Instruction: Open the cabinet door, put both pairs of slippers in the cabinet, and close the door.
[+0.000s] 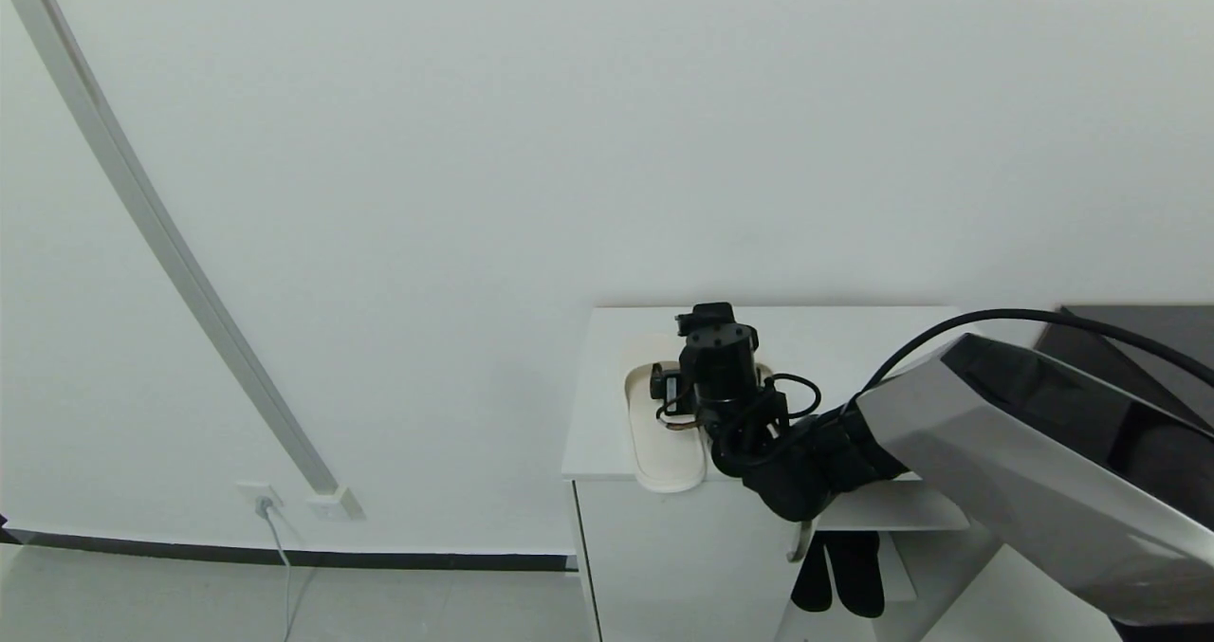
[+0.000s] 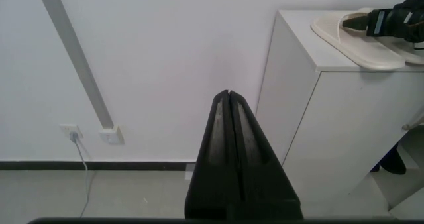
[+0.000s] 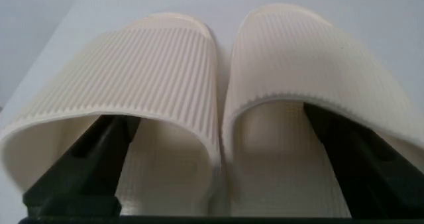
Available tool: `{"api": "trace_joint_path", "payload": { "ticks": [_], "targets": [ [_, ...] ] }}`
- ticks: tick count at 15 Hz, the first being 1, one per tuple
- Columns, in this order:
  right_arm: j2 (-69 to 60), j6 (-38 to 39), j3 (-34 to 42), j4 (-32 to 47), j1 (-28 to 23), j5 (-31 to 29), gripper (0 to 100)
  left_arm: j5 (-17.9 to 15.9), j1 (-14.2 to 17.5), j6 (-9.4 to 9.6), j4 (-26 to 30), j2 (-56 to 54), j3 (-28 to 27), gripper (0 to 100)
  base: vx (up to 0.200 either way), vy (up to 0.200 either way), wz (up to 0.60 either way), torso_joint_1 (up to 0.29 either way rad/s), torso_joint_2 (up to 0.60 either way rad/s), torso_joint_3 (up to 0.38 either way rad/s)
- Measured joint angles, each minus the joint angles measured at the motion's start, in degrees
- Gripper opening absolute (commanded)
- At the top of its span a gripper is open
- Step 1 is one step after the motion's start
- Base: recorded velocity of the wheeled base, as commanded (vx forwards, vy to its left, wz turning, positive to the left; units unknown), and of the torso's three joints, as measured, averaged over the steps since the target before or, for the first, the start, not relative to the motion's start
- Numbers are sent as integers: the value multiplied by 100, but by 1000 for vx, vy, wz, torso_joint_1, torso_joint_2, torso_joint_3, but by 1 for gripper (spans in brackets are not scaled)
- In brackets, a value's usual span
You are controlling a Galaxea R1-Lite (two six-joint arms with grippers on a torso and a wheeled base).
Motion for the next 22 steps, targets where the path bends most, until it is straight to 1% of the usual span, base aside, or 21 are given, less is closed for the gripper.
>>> {"api": "trace_joint_path", "payload": {
  "ticks": [8, 10, 12, 14, 16, 19, 22],
  "targets": [
    [-20, 0, -4, -7, 17, -9, 0, 0, 0, 0, -2, 0, 0, 0, 0, 0, 0, 0, 0, 0],
    [-140, 2, 79, -10, 33, -9, 0, 0, 0, 0, 0, 0, 0, 0, 0, 0, 0, 0, 0, 0],
    [-395, 9, 315, -27, 61, 26, 0, 0, 0, 0, 0, 0, 0, 0, 0, 0, 0, 0, 0, 0],
    [-761, 11, 741, -71, 87, 180, 0, 0, 0, 0, 0, 0, 0, 0, 0, 0, 0, 0, 0, 0],
    [-1193, 9, 1358, -229, 122, 472, 0, 0, 0, 0, 0, 0, 0, 0, 0, 0, 0, 0, 0, 0],
    [-1998, 2, 2621, -613, 224, 1059, 0, -10, 0, 0, 0, 0, 0, 0, 0, 0, 0, 0, 0, 0],
    [-2878, 2, 3732, -845, 317, 1824, 0, -10, 0, 0, 0, 0, 0, 0, 0, 0, 0, 0, 0, 0]
  ]
}}
